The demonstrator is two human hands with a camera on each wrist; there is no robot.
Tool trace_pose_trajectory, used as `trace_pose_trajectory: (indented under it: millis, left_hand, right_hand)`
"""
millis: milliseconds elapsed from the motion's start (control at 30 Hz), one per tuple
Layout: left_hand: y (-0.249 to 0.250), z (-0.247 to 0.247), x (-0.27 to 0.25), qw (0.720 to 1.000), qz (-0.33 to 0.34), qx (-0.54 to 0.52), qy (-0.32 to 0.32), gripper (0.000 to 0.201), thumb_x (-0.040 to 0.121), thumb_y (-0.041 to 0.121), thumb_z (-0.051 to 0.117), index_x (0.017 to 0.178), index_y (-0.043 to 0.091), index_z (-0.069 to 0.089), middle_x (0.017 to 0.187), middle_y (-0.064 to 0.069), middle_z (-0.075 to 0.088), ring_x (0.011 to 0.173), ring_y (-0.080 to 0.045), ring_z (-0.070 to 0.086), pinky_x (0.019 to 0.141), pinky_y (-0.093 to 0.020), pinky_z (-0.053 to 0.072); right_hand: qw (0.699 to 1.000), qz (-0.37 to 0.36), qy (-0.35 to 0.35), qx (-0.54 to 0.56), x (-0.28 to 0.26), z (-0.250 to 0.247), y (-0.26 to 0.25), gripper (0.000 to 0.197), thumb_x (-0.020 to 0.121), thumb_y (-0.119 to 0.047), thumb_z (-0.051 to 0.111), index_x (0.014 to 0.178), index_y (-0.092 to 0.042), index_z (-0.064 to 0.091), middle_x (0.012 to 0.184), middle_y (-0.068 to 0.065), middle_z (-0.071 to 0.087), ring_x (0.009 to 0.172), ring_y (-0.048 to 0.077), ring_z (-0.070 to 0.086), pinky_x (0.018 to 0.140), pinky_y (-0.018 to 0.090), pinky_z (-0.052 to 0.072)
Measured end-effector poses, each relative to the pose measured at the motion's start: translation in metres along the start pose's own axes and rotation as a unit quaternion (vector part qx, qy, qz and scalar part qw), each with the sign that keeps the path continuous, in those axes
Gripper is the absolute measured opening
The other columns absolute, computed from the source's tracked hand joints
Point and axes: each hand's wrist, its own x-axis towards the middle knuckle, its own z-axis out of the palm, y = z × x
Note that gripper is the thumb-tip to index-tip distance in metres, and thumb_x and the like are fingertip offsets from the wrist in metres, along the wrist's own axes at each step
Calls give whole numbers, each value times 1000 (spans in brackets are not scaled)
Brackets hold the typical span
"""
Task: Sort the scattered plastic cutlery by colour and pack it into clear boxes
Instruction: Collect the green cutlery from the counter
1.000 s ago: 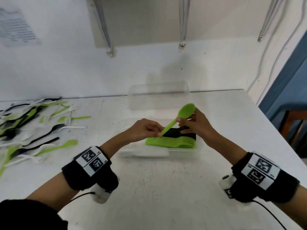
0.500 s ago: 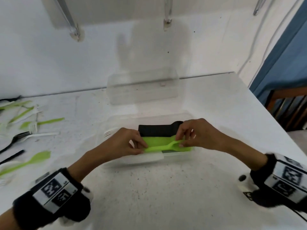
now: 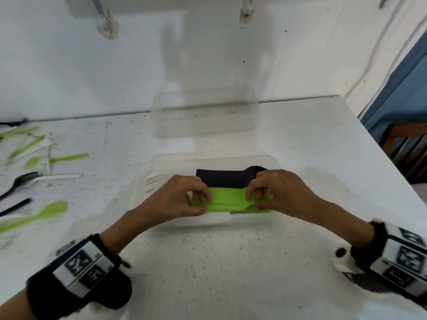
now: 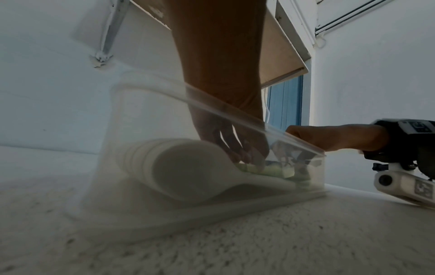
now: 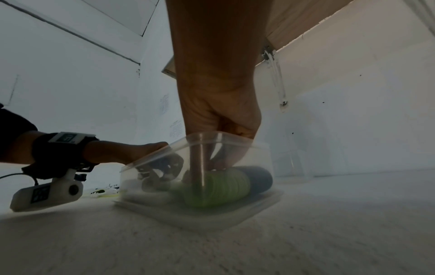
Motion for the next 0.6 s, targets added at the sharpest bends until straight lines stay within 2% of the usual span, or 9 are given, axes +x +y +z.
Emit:
trace_pose_trajectory:
  millis: [167,433,600]
  left_hand:
    - [-1,1,3,1000,9,11,-11,25,72,4,75,91,20,71,86,6,64,84,-4,60,62,-10,45]
    - [0,5,4,998,-52,-42,-11,24,73,5,76,88,22,69,79,7,58,72,-5,56,60,-12,43]
    - [1,4,5,998,-55,-41,-13,21,73,11,79,88,22,69,80,9,58,74,-1,56,62,-10,42]
  right_hand:
    - [1000,0,16,11,0,3,-1,17,70,-29,78,86,-28,70,79,-11,57,72,4,52,64,23,40]
    - [1000,2,20,11,0,4,-2,16,71,-27,78,85,-27,70,73,-14,51,67,2,48,64,23,39]
    - [1000,-7,19,17,2,6,0,16,74,-30,76,87,-24,70,78,-10,51,69,2,47,63,15,35]
